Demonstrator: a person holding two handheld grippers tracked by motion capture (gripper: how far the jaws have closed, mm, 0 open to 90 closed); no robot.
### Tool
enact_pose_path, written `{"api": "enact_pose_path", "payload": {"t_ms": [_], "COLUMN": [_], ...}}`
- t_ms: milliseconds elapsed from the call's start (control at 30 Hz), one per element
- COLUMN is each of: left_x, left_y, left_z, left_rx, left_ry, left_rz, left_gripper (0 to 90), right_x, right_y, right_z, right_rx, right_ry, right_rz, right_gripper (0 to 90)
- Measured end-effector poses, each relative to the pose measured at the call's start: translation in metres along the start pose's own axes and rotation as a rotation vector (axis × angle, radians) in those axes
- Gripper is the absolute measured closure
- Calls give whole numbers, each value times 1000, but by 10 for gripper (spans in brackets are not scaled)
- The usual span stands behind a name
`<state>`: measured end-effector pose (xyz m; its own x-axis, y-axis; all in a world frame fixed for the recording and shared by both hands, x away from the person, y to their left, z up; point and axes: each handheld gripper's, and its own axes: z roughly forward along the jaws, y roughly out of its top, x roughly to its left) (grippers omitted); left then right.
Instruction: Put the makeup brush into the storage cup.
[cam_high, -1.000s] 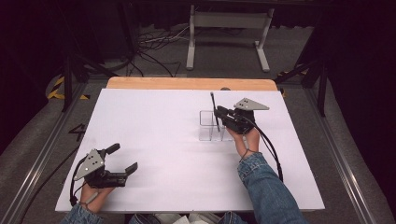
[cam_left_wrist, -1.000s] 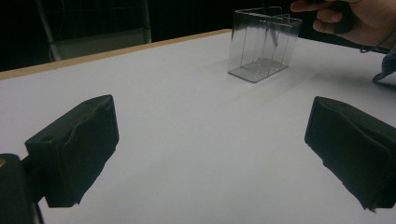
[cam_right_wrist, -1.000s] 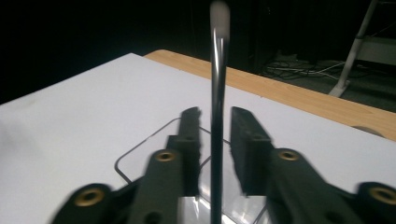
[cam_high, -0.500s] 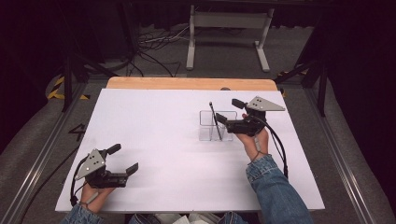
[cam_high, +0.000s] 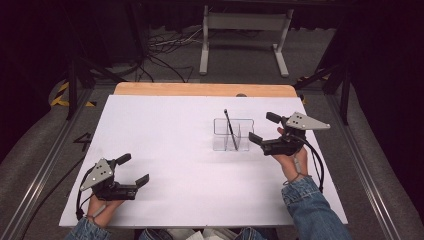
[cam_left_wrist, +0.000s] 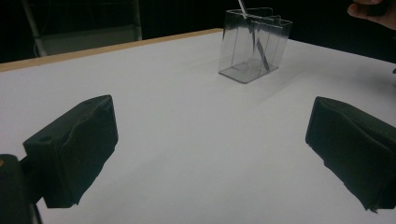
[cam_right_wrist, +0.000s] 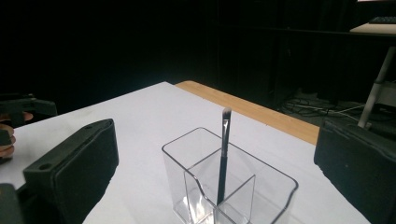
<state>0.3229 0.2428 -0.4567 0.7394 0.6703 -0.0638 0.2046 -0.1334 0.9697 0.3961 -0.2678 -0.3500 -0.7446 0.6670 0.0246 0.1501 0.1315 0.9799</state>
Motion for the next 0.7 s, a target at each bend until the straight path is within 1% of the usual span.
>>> {"api": "enact_pose_path", "payload": {"t_ms": [100,200,367,467,533,600,700], "left_x": [0,0,1,1,1,1,1], "left_y": [0,0,0,0,0,0,0], "left_z": [0,0,0,0,0,1,0], "left_rx": [3,9,0,1,-2,-7,-17], "left_ry": [-2,-3,-6,-14,-17,-21,-23], "left_rz": [-4,6,2,-9,-10,-20,-21], "left_gripper": [28,28,26,25,24,24,24], "right_x": [-2,-4,-7,-7,-7,-6,-5], "right_y": [-1,-5,-12,-16,-19,-23,-28], "right_z": [-10,-18,-32,-40,-45,-49,-53], "right_rx": [-25,-35,-27,-28,-31,-17,-11], "right_ry": [-5,-8,-14,-18,-29,-38,-48], "right_rz": [-3,-5,-17,-22,-21,-23,-39], "right_gripper": [1,0,0,0,0,0,0]}}
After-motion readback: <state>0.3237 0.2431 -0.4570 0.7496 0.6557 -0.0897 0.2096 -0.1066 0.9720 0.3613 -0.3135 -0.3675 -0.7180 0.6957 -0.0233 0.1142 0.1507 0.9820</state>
